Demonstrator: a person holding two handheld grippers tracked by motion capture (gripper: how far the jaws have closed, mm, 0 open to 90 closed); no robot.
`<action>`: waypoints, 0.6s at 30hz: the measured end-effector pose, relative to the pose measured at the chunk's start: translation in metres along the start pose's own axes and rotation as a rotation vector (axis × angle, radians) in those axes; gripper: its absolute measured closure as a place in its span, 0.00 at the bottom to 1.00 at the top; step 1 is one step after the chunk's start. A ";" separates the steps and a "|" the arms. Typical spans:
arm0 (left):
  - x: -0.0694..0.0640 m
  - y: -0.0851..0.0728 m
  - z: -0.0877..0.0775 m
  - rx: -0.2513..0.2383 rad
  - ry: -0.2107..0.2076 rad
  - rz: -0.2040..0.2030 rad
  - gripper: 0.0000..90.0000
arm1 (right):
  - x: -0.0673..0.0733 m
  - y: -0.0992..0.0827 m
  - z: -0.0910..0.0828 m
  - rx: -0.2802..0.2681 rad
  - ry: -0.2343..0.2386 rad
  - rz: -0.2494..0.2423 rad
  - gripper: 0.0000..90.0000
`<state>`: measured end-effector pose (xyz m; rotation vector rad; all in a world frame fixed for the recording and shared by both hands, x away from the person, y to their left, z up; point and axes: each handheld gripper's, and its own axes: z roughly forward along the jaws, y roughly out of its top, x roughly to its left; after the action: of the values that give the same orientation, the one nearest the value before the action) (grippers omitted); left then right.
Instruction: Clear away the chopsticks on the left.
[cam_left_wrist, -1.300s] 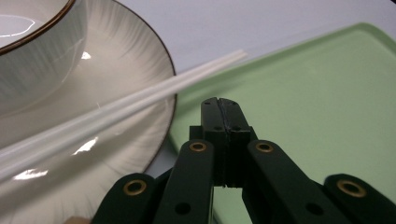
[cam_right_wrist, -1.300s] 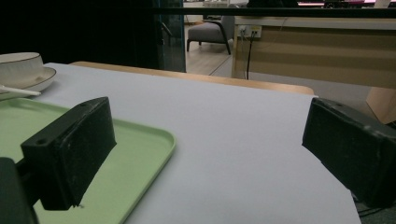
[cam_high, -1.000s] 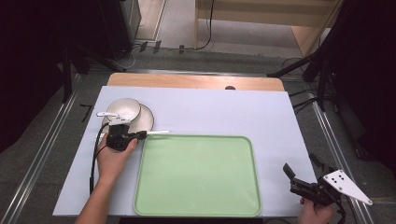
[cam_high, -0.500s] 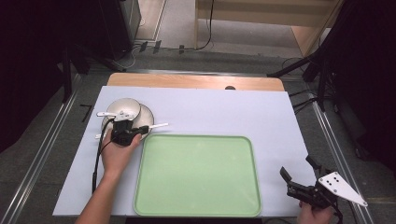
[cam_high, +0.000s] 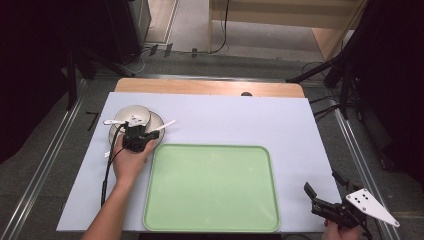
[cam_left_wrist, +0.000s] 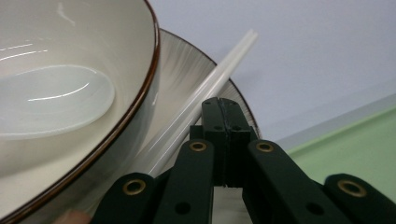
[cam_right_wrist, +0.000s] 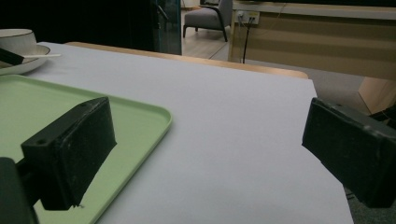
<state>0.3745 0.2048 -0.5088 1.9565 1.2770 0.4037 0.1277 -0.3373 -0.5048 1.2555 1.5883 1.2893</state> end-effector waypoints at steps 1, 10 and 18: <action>0.000 0.000 0.000 0.001 0.001 -0.004 1.00 | 0.000 0.000 0.000 0.000 0.002 0.000 0.03; 0.002 -0.001 -0.020 -0.019 -0.063 0.003 0.89 | 0.001 0.002 0.003 0.001 0.009 -0.008 0.03; 0.030 -0.005 -0.068 -0.009 -0.156 -0.005 0.84 | 0.001 0.005 0.010 0.009 0.041 -0.014 0.03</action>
<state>0.3429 0.2609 -0.4710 1.9361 1.1779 0.2486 0.1376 -0.3335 -0.5025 1.2285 1.6305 1.3088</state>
